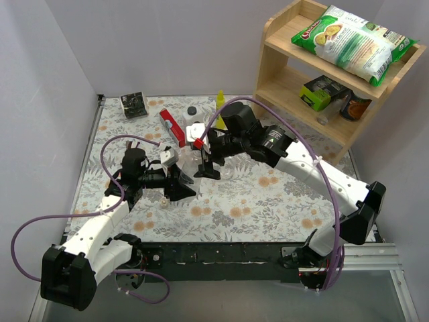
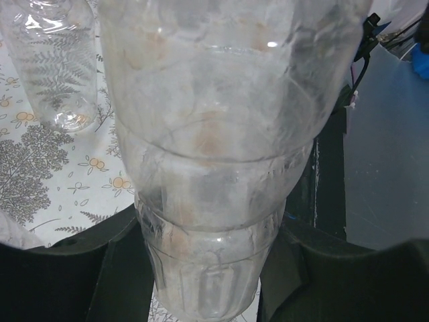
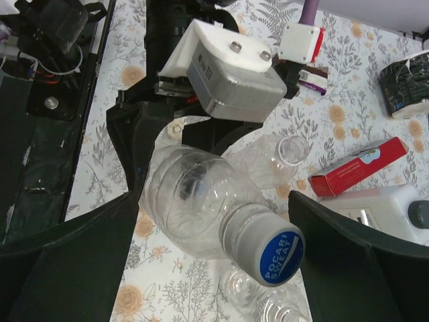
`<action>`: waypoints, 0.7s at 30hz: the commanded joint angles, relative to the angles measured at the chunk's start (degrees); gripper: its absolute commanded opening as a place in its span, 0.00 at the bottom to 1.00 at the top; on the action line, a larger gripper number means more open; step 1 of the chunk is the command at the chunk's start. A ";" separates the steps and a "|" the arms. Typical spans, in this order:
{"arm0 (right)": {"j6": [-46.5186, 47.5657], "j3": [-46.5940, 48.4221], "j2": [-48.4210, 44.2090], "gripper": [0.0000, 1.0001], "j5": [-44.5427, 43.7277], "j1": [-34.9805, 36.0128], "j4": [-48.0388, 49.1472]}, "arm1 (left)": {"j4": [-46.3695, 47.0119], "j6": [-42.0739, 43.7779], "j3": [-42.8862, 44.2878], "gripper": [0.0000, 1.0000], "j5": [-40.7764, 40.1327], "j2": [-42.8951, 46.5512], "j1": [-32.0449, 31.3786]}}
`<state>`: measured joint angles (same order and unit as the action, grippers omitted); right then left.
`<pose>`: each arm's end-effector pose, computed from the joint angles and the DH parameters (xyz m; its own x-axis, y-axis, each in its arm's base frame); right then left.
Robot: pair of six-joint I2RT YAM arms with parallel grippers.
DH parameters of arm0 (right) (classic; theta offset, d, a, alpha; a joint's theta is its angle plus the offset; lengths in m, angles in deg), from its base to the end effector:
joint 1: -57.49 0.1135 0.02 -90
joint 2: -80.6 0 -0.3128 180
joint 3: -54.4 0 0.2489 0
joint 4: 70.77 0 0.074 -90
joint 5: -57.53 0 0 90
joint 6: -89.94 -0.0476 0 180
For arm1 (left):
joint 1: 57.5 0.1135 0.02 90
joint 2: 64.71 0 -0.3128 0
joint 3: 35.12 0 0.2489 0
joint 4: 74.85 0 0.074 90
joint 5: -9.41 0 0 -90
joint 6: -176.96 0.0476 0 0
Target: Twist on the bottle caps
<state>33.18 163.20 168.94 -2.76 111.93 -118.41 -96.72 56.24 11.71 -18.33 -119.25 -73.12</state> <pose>0.1825 0.2958 0.4605 0.3057 -0.3911 -0.8681 -0.9510 -0.0812 -0.2983 0.1512 -0.0860 0.2874 -0.8514 -0.0089 -0.5244 0.5021 0.2751 -0.8199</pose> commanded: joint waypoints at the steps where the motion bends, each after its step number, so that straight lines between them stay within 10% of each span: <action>1: 0.51 -2.82 -4.83 0.98 -0.18 0.67 -0.58 | 3.77 -4.15 1.57 0.00 0.76 0.14 -0.03; 14: -0.01 -11.35 -11.08 0.98 -8.16 1.02 -4.18 | 11.53 -11.20 -0.72 0.00 -0.91 0.67 -0.11; 21: -0.36 -9.17 -10.30 0.97 -12.32 -3.00 -11.74 | 1.54 -0.52 2.44 0.00 0.31 0.24 -0.03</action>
<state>33.92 151.07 158.45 -13.77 112.23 -123.66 -88.98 48.31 10.69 -18.14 -119.34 -73.43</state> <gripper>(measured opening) 0.983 0.498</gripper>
